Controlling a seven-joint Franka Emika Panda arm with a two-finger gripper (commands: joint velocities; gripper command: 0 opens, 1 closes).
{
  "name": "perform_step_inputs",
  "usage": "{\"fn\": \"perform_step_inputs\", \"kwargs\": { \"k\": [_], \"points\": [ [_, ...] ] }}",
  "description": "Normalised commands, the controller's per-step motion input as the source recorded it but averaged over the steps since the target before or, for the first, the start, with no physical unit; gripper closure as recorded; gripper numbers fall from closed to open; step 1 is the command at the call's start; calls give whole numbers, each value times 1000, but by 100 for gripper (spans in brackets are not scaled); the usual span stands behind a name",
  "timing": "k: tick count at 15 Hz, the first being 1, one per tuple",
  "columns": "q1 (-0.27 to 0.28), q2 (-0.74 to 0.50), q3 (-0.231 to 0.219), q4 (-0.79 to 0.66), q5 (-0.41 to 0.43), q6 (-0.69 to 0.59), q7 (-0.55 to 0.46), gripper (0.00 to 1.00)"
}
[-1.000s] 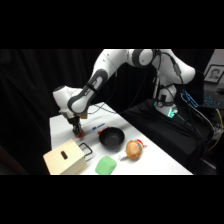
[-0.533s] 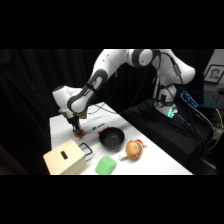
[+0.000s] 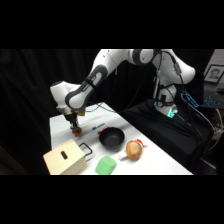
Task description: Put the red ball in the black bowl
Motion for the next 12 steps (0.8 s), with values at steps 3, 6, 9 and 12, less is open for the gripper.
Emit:
{"fn": "perform_step_inputs", "kwargs": {
  "k": [3,6,9,12],
  "points": [
    [43,-495,-34,-303,-64,-228,-23,98],
    [51,-532,-30,-417,-67,-203,-50,98],
    [61,-562,-10,-532,-54,-116,-81,98],
    [88,-593,-3,-621,-64,-24,-65,98]
  ]
}}
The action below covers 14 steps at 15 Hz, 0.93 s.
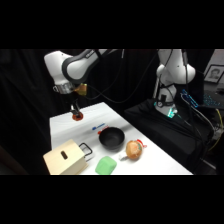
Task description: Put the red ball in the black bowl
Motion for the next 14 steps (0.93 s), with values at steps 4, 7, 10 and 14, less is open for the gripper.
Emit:
{"fn": "perform_step_inputs", "kwargs": {
  "k": [4,7,10,14],
  "points": [
    [119,-584,2,-643,-94,43,-17,98],
    [140,-557,28,-647,-117,119,40,98],
    [130,-511,53,-605,-118,179,66,98],
    [105,-428,70,-532,-100,221,74,98]
  ]
}}
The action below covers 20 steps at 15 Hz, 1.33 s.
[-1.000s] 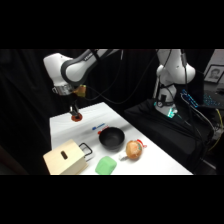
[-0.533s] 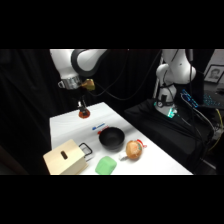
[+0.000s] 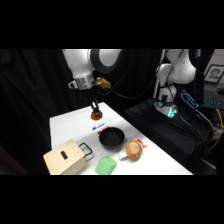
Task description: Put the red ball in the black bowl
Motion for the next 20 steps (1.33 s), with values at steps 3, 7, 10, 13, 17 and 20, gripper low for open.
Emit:
{"fn": "perform_step_inputs", "kwargs": {
  "k": [3,7,10,13,17,20],
  "points": [
    [80,-371,64,-493,-98,288,78,98],
    [56,-296,47,-439,-103,334,49,98],
    [45,-195,28,-370,-138,359,32,98],
    [23,-67,13,-286,-130,379,-5,98],
    [-5,71,24,-148,-28,346,-104,98],
    [-16,115,44,-44,24,267,-146,98]
  ]
}}
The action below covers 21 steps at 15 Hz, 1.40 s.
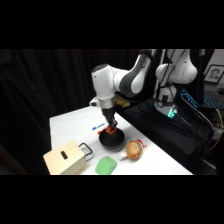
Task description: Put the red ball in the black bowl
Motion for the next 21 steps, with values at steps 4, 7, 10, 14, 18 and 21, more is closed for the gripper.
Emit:
{"fn": "perform_step_inputs", "kwargs": {
  "k": [4,7,10,14,18,21],
  "points": [
    [-14,83,39,-7,8,199,-118,98],
    [-8,49,9,23,-36,122,-64,59],
    [-15,4,8,39,-32,62,-72,35],
    [-22,-105,13,36,-35,-82,-106,2],
    [0,-313,-11,-9,-94,-269,-48,0],
    [-5,-382,-17,-12,-98,-325,-46,0]
  ]
}}
